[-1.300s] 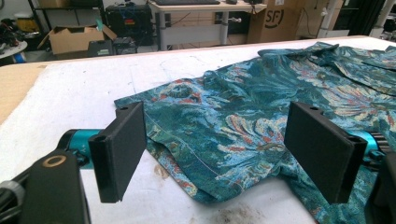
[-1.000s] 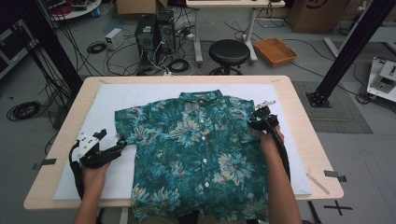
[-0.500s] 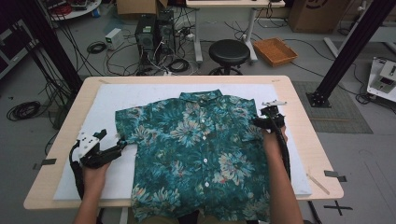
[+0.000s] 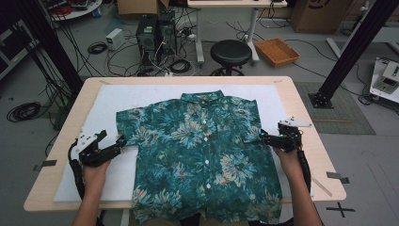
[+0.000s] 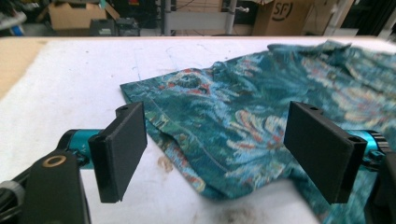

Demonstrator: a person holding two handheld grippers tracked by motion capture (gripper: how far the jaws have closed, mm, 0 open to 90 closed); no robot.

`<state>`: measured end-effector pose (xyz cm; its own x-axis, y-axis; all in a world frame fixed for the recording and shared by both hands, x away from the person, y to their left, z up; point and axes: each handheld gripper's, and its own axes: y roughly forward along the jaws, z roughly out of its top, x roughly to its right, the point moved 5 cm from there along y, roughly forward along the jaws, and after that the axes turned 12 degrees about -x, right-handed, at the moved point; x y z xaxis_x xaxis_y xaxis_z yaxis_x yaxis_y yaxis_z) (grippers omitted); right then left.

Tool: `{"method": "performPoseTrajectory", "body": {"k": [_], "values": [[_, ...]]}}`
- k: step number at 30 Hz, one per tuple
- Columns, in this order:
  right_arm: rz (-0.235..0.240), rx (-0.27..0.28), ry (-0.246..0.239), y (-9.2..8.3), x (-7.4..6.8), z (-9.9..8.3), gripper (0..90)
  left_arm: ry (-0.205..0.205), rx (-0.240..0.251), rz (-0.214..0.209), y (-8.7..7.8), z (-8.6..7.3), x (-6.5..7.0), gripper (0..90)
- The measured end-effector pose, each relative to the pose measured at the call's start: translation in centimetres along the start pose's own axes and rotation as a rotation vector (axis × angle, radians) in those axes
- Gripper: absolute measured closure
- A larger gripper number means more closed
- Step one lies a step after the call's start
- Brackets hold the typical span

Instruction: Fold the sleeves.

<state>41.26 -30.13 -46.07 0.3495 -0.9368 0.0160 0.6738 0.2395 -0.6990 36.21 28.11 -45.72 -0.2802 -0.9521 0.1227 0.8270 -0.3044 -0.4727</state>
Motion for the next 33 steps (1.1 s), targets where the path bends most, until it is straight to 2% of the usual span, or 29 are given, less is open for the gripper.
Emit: {"method": "performPoseTrajectory", "body": {"k": [3, 8, 12, 17, 23, 25, 29, 31, 33], "values": [[0.012, 0.013, 0.004, -0.3, 0.1, 0.1, 21.9, -0.005, -0.039, 0.025, 0.8, 0.9, -0.3, 21.4], [0.021, 0.016, 0.026, -0.5, 0.5, -0.3, 21.9, -0.035, -0.114, 0.01, 2.4, 2.7, -0.5, 21.4], [0.028, 0.027, 0.046, -1.2, 1.1, -0.7, 21.9, -0.026, -0.183, 0.046, 4.0, 3.4, -0.6, 21.4], [0.04, 0.036, 0.027, -1.7, 1.7, -1.2, 21.9, -0.04, -0.246, 0.086, 5.3, 2.6, -1.1, 21.4], [0.045, 0.062, 0.029, -2.2, 2.2, -1.6, 21.9, -0.024, -0.332, 0.141, 6.6, 1.4, -1.2, 22.9], [0.047, 0.072, 0.032, -2.3, 2.2, -1.7, 21.9, -0.026, -0.344, 0.155, 6.9, 1.2, -1.0, 25.9], [0.047, 0.085, 0.042, -2.5, 2.3, -1.7, 21.9, 0.0, -0.37, 0.188, 7.1, 1.2, -0.9, 30.4], [0.051, 0.087, 0.052, -2.5, 2.3, -1.7, 21.9, -0.009, -0.402, 0.2, 7.2, 1.0, -0.9, 37.2], [0.054, 0.093, 0.057, -2.5, 2.4, -1.7, 21.9, -0.018, -0.399, 0.208, 7.2, 1.0, -0.9, 39.5]]}}
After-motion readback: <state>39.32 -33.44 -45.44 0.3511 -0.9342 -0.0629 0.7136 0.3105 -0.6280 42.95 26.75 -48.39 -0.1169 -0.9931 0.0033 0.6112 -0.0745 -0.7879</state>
